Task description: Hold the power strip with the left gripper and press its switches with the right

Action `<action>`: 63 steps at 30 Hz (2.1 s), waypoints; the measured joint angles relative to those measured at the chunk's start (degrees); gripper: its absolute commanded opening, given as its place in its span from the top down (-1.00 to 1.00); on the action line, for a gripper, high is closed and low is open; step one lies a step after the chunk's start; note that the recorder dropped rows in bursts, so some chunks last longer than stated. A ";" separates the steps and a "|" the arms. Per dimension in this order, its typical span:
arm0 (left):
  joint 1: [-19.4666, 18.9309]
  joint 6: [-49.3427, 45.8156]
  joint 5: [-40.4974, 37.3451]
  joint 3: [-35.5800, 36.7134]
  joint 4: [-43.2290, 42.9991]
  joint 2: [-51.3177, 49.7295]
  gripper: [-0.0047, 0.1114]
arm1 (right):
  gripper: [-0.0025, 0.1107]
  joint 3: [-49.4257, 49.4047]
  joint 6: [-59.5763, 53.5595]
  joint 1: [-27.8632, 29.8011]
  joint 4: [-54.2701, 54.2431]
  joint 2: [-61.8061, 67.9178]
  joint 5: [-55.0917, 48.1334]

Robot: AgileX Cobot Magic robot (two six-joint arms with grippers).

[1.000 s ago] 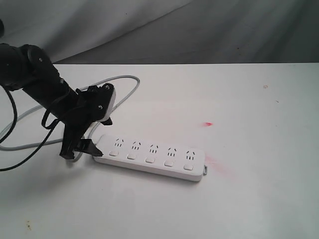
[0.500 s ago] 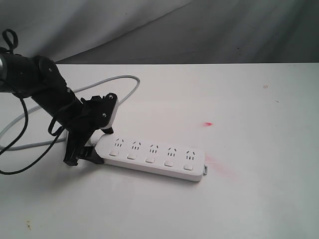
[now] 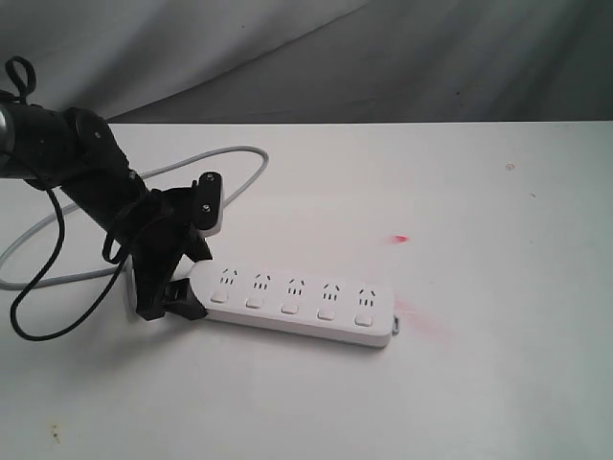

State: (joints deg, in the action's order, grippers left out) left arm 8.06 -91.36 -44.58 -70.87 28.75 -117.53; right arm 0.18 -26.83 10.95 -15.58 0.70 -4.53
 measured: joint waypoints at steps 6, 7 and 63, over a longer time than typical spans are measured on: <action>0.00 1.89 -0.81 -0.09 -0.10 0.00 -0.02 | 0.96 0.00 0.00 0.00 0.00 0.00 0.00; 0.00 1.75 -0.81 -0.09 -0.10 0.00 0.04 | 0.96 0.00 0.00 0.00 0.00 0.00 0.00; 0.00 -0.30 -0.91 -0.09 -0.10 0.00 0.06 | 0.96 0.00 0.00 0.00 0.00 0.00 0.00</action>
State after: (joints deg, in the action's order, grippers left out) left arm 8.06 -91.66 -45.49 -70.96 28.65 -117.53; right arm 0.18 -26.83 10.95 -15.58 0.70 -4.53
